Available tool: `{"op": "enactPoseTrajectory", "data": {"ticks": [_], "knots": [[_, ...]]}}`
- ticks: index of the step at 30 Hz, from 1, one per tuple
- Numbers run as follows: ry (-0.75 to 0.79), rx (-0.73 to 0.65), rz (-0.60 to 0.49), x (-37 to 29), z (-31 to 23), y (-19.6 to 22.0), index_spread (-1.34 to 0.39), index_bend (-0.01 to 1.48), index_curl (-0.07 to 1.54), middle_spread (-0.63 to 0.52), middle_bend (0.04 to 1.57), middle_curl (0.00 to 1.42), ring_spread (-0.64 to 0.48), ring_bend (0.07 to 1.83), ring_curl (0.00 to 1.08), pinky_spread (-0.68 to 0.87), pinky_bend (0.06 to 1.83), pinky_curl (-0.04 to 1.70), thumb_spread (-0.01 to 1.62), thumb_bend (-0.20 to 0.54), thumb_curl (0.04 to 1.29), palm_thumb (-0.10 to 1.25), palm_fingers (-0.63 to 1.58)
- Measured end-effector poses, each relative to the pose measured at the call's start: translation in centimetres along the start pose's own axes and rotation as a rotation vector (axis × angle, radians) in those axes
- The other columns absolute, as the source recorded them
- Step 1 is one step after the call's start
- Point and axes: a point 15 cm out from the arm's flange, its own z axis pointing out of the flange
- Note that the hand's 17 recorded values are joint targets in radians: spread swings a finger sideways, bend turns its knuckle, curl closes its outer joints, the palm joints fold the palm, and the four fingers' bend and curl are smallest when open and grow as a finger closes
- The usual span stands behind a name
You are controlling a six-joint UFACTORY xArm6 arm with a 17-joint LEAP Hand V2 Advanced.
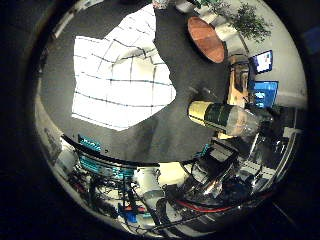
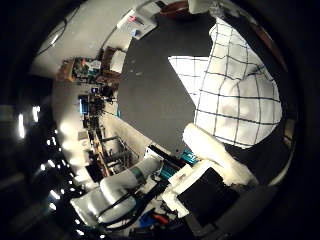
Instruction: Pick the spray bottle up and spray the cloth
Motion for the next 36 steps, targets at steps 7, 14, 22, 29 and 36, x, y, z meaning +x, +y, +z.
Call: {"op": "enactPoseTrajectory", "data": {"ticks": [7,14,22,29,36], "knots": [[0.002,0.000,0.002,0.2,0.0,0.0,-0.31,0.18,0.34,0.10,0.18,0.29,0.19,0.19,0.25,0.40,0.26,0.31,1.14,-0.018,0.36,0.75,0.19],[0.001,-0.007,0.009,0.5,-0.3,0.3,-0.31,0.18,0.34,0.10,0.18,0.30,0.19,0.19,0.24,0.40,0.25,0.31,1.15,-0.018,0.36,0.74,0.19],[-0.001,-0.008,0.012,0.5,-1.4,1.1,-0.30,0.18,0.34,0.10,0.18,0.30,0.19,0.19,0.24,0.41,0.26,0.32,1.15,-0.023,0.35,0.72,0.18],[-0.011,0.027,0.039,1.6,-3.4,1.4,-0.29,0.18,0.33,0.11,0.18,0.30,0.19,0.20,0.24,0.41,0.26,0.32,1.18,-0.021,0.33,0.67,0.18],[-0.018,0.075,0.044,2.3,-6.4,2.4,-0.29,0.17,0.32,0.11,0.19,0.30,0.19,0.20,0.25,0.41,0.27,0.32,1.18,-0.018,0.33,0.64,0.17]]}}
